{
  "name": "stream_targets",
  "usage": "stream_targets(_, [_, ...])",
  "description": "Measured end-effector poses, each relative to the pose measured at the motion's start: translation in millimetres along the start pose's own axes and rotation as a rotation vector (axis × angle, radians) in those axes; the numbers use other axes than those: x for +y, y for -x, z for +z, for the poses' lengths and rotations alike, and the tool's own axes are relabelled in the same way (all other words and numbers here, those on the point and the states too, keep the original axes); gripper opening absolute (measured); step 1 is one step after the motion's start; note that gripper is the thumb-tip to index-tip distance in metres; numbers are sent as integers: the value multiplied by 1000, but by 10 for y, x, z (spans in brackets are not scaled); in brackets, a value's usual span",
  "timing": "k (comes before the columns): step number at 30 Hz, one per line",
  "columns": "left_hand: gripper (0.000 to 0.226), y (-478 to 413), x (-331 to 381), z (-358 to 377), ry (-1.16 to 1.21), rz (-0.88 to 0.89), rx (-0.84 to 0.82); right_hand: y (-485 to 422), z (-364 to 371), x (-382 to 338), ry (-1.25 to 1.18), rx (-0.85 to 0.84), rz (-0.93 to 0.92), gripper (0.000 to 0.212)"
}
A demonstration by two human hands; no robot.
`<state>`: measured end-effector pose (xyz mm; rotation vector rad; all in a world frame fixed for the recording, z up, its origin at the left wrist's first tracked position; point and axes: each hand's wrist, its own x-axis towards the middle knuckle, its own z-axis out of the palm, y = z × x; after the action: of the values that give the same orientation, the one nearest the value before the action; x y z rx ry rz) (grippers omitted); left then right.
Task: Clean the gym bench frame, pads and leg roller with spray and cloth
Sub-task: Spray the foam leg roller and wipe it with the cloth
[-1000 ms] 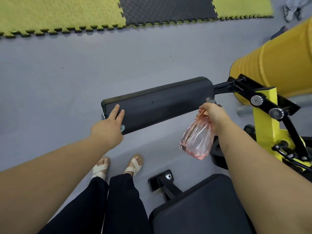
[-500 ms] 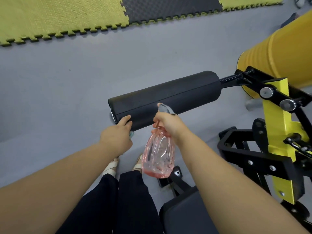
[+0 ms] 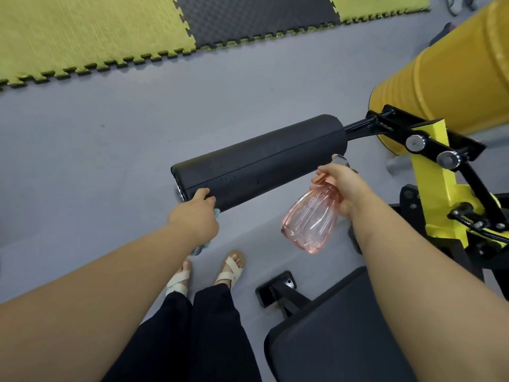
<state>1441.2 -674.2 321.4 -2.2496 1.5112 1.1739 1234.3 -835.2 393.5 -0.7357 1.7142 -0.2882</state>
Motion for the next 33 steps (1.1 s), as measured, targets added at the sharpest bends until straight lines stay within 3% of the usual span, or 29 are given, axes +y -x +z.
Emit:
stream_targets(7, [36,175,74,-74,327,78,48,212,352,501,-84,-78,54,9])
stream_targets(11, [27,418,219,-151,587,189,-49,472,415,746,-69,-153,-109,18])
stream_targets(16, [98,631,619,-153,306,432,-162,817,322,883,-116,-181,-484,23])
stream_targets(20, [98,637,952,-66,141,475,-55,913,14,967,-247,-85,-606,19])
stream_targets(26, [83,719,1673,144,-12,599,-62,978,-624,1247,-469,132,-570,16])
stream_targets(30, [80,820,2345,419,-60,658,-27,982,-1151,1530,-755,259,-314,20])
stream_targets(33, [72,881,2833,641,-93,701,-8,972,-1500,1829,-710,215,-192,12])
